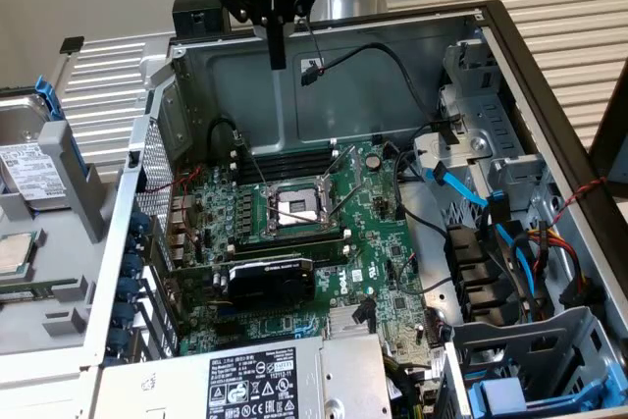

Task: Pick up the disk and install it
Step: 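Reach for the disk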

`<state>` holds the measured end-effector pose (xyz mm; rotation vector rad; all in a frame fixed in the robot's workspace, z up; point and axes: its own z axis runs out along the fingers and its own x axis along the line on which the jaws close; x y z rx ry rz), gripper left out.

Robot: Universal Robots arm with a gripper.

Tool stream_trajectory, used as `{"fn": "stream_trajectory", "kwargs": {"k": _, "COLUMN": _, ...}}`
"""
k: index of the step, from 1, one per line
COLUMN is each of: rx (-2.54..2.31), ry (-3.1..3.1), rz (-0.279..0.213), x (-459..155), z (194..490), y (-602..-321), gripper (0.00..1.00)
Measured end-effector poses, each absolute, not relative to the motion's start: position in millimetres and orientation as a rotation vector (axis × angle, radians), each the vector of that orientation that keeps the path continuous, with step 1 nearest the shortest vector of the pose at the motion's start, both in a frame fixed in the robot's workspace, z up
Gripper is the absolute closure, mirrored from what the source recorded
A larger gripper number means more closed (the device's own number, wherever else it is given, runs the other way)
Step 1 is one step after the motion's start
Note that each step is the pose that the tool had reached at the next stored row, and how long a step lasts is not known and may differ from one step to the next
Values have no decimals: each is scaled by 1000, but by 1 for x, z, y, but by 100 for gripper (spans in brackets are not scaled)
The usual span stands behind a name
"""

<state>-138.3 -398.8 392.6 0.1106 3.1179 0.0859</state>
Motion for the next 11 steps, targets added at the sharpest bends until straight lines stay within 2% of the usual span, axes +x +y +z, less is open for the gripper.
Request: {"fn": "stream_trajectory", "kwargs": {"k": 11, "rx": 110, "ry": 3118, "rz": 86, "x": -181, "z": 396, "y": -399, "gripper": 89}}
